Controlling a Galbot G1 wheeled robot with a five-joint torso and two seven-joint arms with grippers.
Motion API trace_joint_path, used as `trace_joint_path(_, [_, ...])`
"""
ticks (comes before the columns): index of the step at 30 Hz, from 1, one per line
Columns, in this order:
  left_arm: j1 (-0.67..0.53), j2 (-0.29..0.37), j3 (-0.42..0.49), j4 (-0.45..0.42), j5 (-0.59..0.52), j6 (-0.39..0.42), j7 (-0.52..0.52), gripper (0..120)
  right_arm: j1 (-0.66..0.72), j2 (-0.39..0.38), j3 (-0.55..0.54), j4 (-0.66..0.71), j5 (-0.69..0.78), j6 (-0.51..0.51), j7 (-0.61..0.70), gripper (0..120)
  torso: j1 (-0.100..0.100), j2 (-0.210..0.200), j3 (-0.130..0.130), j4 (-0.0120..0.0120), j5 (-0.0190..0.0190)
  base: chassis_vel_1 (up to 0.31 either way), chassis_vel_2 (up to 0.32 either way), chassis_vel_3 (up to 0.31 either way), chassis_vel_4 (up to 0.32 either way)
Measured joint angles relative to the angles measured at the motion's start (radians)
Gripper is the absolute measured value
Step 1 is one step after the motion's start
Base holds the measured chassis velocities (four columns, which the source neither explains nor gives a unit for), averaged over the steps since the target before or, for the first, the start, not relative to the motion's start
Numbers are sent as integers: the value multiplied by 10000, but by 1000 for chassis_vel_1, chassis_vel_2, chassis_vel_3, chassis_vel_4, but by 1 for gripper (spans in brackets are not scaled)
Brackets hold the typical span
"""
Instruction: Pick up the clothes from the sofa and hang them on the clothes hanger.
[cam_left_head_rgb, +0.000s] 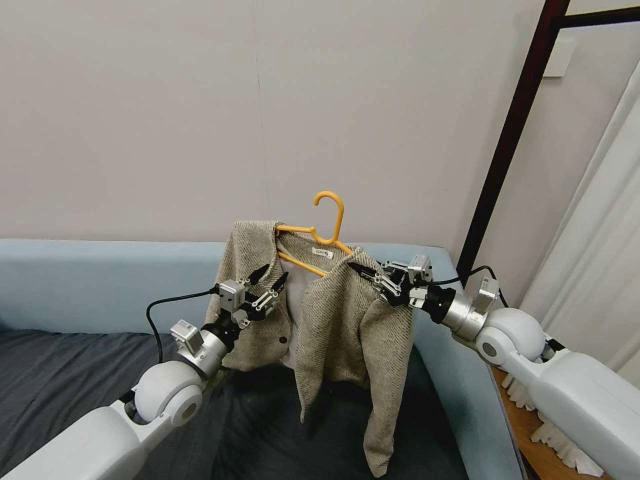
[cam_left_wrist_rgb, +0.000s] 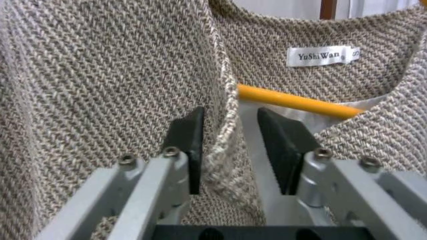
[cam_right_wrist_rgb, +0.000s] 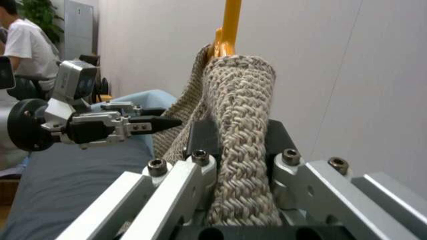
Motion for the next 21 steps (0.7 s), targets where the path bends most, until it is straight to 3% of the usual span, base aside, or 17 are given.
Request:
trace_joint_path(8, [-537, -267, 259, -6, -424, -35, 9, 0, -39, 12, -4, -28, -39, 9, -100, 10, 1, 0, 0, 0, -2, 0, 0, 0, 0])
trace_joint_path(21, [-885, -295, 536, -758, -747, -10, 284, 0, -159, 190, -231, -165, -496, -70, 96, 10, 1, 0, 0, 0, -2, 0, 0, 0, 0])
